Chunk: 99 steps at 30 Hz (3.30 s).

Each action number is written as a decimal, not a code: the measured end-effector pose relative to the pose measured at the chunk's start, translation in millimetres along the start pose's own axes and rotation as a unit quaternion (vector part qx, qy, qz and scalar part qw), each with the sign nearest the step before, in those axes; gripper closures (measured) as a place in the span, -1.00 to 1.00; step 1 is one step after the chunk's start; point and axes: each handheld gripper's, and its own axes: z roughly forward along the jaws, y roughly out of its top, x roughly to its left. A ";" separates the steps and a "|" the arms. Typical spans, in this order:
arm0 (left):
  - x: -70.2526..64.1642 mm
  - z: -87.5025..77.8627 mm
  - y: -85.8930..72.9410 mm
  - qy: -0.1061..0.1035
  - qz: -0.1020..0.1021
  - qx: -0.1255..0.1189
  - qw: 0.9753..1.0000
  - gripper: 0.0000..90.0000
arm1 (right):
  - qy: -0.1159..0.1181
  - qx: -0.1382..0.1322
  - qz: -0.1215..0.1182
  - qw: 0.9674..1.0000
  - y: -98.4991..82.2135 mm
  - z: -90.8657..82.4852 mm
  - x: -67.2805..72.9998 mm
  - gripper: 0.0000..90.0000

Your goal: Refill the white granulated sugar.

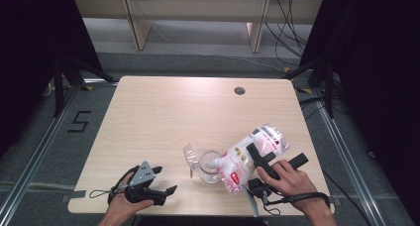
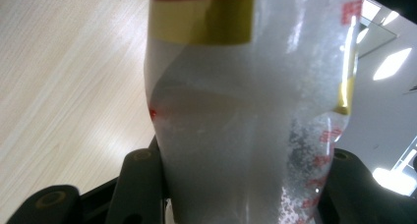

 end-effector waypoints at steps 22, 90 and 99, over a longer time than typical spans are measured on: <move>-0.2 0.3 -0.3 0.000 0.001 -0.004 1.000 -0.63 | -0.001 -0.010 0.036 0.999 -6.8 2.0 6.4 0.26; -1.4 0.0 -0.4 0.002 -0.009 -0.006 1.000 -0.63 | 0.000 -0.016 0.047 0.999 -11.8 -3.5 4.0 0.28; -0.5 0.8 -0.2 0.002 0.000 -0.008 1.000 -0.63 | 0.002 -0.015 0.046 0.999 -14.2 -3.4 3.4 0.28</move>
